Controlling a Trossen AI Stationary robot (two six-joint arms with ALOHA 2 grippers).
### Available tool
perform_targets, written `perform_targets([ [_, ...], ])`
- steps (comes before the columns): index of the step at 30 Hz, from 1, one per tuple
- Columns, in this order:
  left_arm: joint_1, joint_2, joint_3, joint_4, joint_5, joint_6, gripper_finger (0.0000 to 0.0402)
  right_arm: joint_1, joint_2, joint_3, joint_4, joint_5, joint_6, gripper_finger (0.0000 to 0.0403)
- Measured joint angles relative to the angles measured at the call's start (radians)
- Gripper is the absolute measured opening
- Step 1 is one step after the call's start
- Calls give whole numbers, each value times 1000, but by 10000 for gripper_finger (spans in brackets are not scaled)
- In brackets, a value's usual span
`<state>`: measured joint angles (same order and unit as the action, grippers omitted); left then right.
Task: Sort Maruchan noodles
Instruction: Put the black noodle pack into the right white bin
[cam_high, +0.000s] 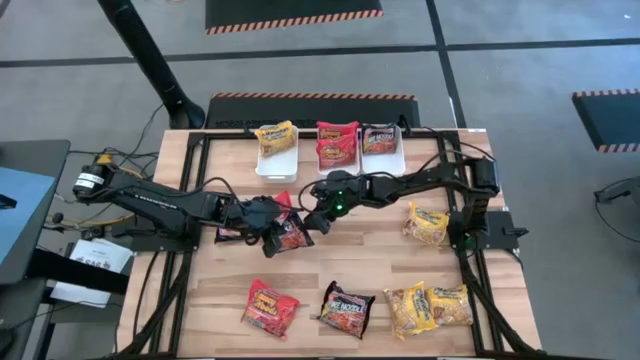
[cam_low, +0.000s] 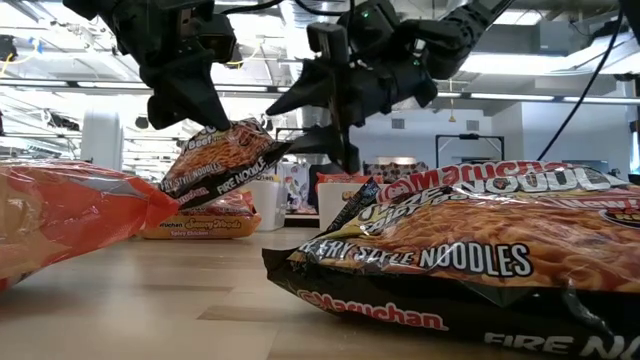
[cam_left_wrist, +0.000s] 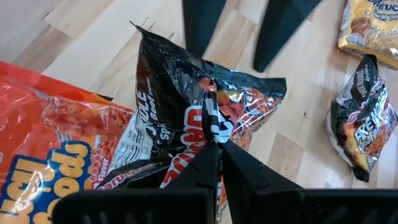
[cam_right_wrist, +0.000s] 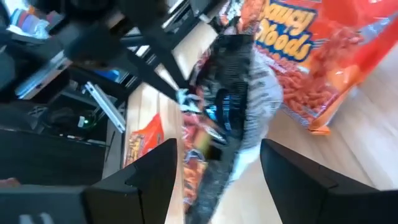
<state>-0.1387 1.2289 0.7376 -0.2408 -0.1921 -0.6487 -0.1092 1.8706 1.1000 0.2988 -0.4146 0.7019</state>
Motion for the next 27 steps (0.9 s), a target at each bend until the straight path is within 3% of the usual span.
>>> perform_targets([
  [23, 29, 0, 0, 117, -49, 6, 0, 46, 1, -1, -24, 150, 64, 256],
  [27, 29, 0, 0, 128, -76, -7, 0, 51, 1, -1, -23, 181, 128, 238],
])
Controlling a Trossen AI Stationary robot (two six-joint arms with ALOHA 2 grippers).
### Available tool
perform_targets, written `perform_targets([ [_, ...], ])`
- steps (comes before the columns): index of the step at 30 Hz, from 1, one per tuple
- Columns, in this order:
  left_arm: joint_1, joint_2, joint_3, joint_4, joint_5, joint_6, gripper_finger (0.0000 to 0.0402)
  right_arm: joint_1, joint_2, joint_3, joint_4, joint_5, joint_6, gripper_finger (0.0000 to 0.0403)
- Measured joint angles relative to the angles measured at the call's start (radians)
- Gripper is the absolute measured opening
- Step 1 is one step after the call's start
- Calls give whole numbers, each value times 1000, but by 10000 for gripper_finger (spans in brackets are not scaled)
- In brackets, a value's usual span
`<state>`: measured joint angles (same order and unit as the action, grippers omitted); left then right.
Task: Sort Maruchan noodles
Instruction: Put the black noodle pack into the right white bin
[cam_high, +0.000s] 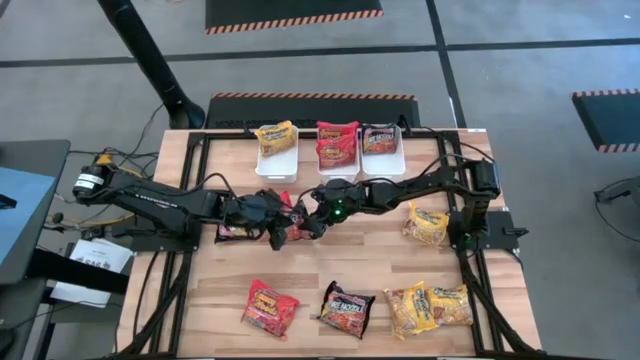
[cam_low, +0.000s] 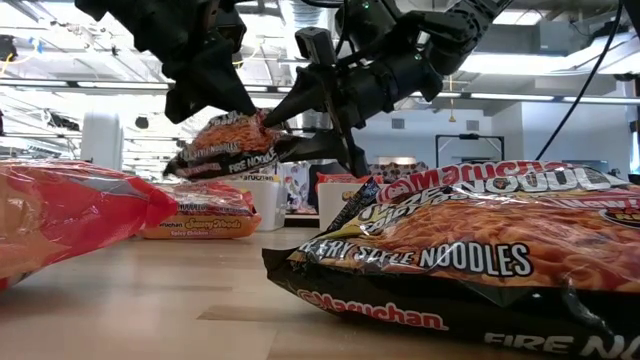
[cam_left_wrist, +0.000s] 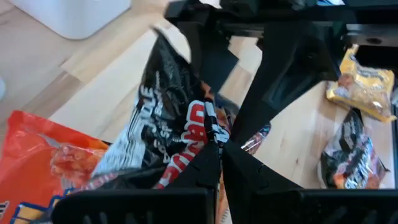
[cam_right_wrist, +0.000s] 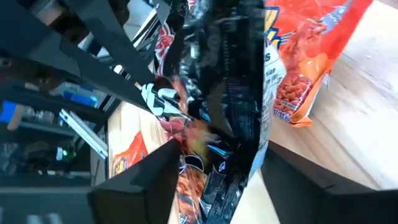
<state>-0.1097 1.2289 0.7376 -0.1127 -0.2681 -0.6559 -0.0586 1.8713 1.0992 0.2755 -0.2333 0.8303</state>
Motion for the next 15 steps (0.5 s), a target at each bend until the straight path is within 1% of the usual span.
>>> perform_targets([
  [1, 0, 0, 0, 0, -5, -1, 0, 0, 0, 0, 2, 1, 16, 225],
  [3, 1, 4, 0, 5, -8, -2, 0, 0, 0, 0, 8, 1, 41, 188],
  [9, 19, 62, -1, 44, -2, -14, 0, 1, 0, -2, 10, -1, 45, 35],
  [10, 22, 69, -1, 50, 7, -18, 0, 2, 0, -2, 9, -3, 43, 21],
  [11, 24, 74, -1, 56, 12, -20, 0, 4, 0, -2, 6, -3, 39, 16],
  [15, 27, 75, -1, 52, 19, -33, 0, 5, 1, 5, -15, -3, 45, 19],
])
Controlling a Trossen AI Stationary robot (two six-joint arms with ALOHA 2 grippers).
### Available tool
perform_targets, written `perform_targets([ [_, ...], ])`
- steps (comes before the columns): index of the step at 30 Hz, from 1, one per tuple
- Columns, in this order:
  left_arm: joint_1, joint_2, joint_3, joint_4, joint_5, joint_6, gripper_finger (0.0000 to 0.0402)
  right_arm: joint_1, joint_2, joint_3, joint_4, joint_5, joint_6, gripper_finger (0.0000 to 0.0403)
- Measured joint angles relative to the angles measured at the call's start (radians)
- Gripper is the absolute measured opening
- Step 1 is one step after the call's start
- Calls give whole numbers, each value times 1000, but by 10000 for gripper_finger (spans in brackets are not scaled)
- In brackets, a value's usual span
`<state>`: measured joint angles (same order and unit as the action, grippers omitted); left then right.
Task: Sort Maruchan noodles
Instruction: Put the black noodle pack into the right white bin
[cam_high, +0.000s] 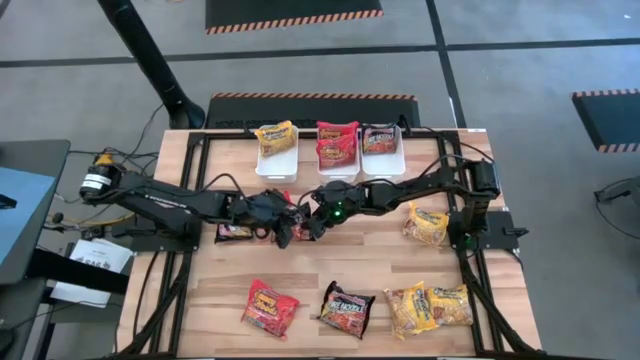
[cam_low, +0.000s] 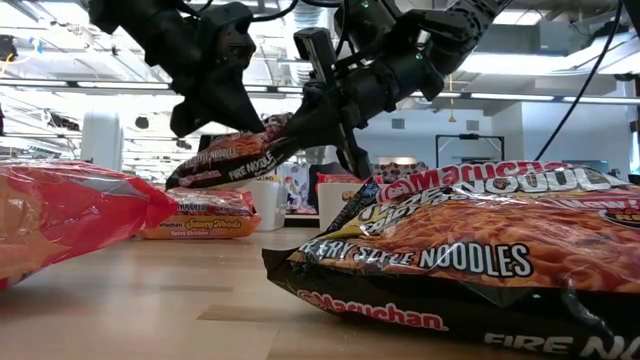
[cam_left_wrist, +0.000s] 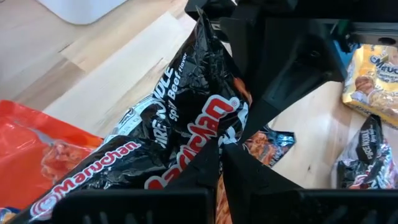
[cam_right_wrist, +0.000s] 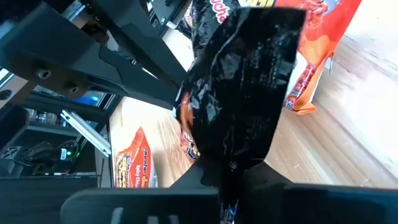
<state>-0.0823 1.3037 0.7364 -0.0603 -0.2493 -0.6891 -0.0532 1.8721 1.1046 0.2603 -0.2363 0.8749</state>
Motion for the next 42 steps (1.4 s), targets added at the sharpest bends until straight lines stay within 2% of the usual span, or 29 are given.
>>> perform_targets([
  [8, 4, -96, 0, 4, -33, 31, 0, -1, -63, 7, -61, 0, -42, 12],
  [14, 5, -188, 1, 36, -70, 60, 0, -38, -190, 11, -192, 5, -128, 11],
  [16, 4, -226, 1, 31, -109, 78, 1, -57, -243, 4, -285, 3, -158, 11],
  [18, 5, -250, 3, 92, -146, 113, 1, -78, -278, -2, -361, 4, -187, 11],
  [23, 5, -308, 2, 150, -240, 188, 1, -124, -398, 3, -552, 79, -256, 13],
  [28, 6, -335, 3, 168, -268, 270, 1, -168, -486, 1, -687, 139, -328, 14],
  [34, 15, -338, 0, 167, -315, 287, 0, -258, -606, 3, -832, 190, -427, 14],
  [42, 49, -337, 1, 157, -328, 286, 0, -429, -708, 3, -944, 189, -582, 15],
])
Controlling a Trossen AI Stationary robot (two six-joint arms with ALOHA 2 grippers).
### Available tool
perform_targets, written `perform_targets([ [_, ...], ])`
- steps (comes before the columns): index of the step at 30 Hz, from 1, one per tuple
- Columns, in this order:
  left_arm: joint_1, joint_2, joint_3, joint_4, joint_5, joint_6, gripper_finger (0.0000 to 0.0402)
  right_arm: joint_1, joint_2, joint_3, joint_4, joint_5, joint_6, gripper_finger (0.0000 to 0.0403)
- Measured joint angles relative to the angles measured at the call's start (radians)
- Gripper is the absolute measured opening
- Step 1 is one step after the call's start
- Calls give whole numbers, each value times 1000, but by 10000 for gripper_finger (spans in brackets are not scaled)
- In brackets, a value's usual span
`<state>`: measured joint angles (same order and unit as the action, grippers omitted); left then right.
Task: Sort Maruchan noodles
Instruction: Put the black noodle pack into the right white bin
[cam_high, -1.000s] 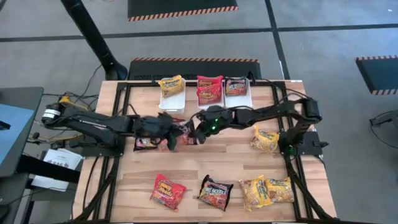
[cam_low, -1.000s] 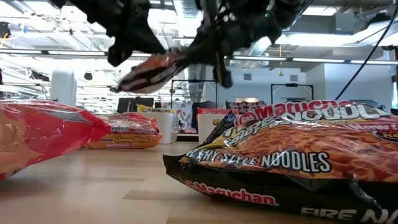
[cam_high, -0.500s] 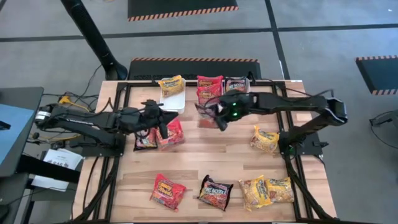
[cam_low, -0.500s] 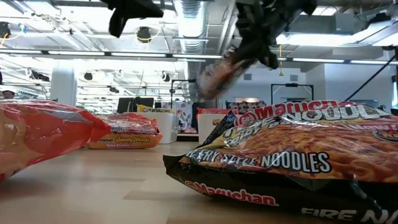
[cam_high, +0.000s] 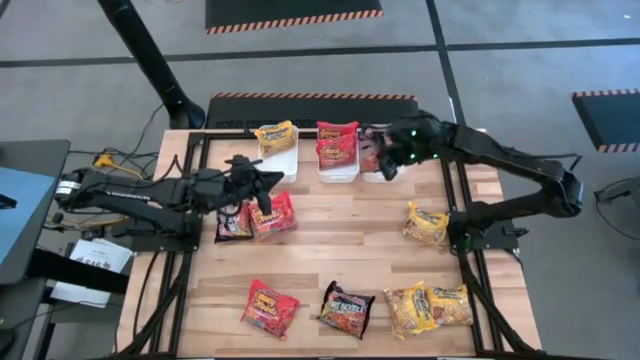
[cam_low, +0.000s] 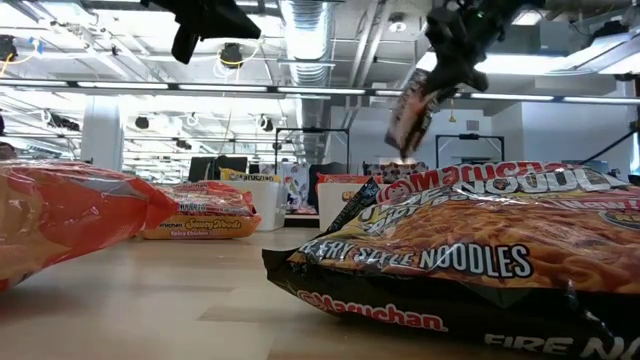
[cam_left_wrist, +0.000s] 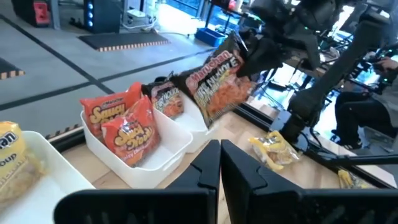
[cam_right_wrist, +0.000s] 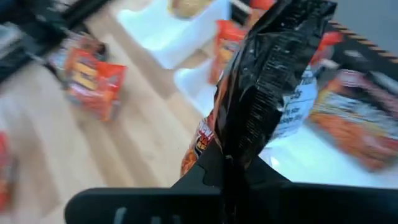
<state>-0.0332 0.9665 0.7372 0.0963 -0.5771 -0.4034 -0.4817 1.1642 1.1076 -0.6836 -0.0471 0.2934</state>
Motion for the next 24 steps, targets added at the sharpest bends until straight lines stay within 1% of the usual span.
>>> perform_targets([
  [3, 6, 0, 0, 0, -7, 0, 0, -70, -10, 0, -24, -1, -81, 15],
  [6, 8, 0, 0, -2, -12, 0, 0, -131, 6, 0, -39, -4, -159, 15],
  [11, 9, 0, 0, -6, -30, 0, 0, -215, 55, -14, -15, -55, -230, 15],
  [19, 9, 0, 0, -19, -37, 7, 0, -322, 67, -196, 296, -182, -233, 15],
  [21, 12, 0, 0, -19, -37, 16, 0, -343, 67, -214, 336, -206, -235, 15],
  [24, 22, 0, 0, -22, -37, 43, 0, -363, 77, -234, 379, -214, -242, 15],
])
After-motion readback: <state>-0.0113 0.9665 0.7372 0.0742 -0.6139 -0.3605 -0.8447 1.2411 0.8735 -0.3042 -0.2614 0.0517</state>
